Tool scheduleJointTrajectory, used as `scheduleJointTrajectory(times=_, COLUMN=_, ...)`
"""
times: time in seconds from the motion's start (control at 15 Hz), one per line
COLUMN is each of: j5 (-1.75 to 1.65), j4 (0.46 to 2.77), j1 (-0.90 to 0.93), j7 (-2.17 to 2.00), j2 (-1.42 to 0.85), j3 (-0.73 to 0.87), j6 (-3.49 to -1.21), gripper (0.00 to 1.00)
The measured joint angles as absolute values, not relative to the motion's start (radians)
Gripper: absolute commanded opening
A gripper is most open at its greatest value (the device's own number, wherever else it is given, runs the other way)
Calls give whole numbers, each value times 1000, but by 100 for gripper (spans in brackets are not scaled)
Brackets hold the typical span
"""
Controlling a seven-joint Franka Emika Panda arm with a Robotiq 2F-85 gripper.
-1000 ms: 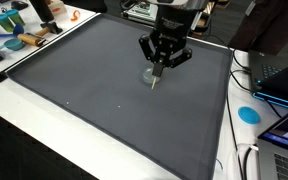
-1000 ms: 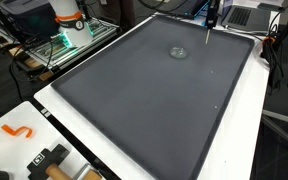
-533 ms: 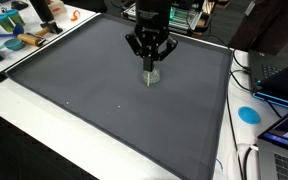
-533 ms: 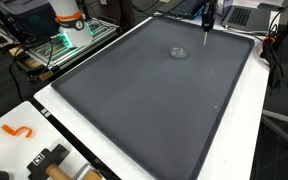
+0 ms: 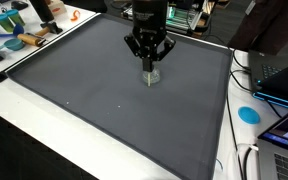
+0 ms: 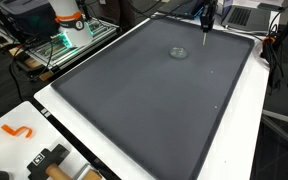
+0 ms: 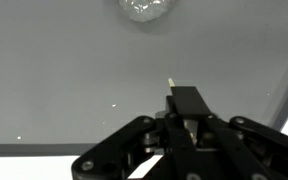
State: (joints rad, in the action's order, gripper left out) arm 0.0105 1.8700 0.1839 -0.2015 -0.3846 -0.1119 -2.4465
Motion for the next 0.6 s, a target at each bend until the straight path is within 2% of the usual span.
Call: scheduleJointTrajectory(times=0.6, j5=415, j4=1895, j1=5, j7=212, j2=-406, j3=-202, j6=-2442, gripper=3)
